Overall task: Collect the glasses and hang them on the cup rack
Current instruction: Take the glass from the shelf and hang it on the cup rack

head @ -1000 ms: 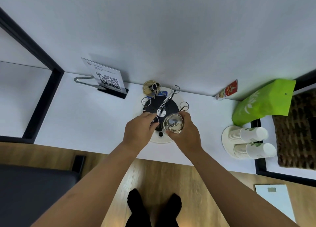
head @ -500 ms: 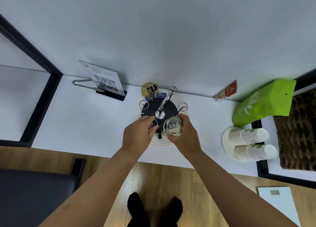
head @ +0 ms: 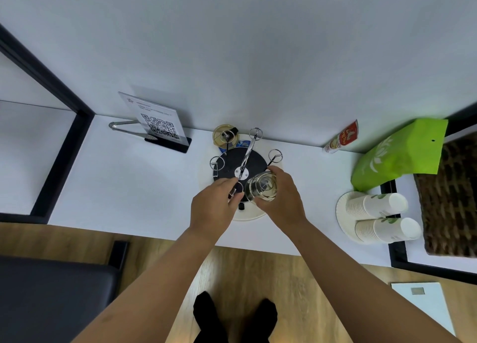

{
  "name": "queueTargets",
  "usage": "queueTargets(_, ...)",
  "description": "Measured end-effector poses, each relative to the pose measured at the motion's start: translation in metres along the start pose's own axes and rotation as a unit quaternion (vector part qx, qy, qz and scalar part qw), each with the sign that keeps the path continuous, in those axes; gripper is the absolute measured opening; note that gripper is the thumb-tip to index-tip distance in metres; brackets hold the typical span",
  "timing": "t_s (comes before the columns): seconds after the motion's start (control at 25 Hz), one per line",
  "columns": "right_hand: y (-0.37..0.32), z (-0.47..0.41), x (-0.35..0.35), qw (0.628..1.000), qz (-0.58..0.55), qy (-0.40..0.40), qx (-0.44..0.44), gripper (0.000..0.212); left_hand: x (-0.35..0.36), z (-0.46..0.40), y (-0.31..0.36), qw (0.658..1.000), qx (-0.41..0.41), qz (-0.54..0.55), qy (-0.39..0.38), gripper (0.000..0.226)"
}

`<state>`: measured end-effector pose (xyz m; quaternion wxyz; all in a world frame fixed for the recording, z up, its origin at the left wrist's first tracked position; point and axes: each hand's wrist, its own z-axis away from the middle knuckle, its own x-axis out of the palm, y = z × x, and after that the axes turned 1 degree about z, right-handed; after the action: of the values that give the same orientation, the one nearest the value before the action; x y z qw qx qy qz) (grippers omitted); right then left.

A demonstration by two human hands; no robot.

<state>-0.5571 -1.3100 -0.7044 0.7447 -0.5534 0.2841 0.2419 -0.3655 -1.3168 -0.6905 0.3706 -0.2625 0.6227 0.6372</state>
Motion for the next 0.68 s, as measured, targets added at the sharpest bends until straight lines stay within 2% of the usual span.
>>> queueTargets(0.44,-0.001,-0.005,-0.016,0.998,0.056,0.018,-0.031,0.088,0.015,0.005,0.012,0.999,-0.01,0.038,-0.005,0.044)
queueTargets(0.68,-0.006,0.0,-0.025,0.996,0.077,-0.005,-0.035,0.1,0.005,0.003,0.004,1.0,0.014,0.021,0.018,0.06)
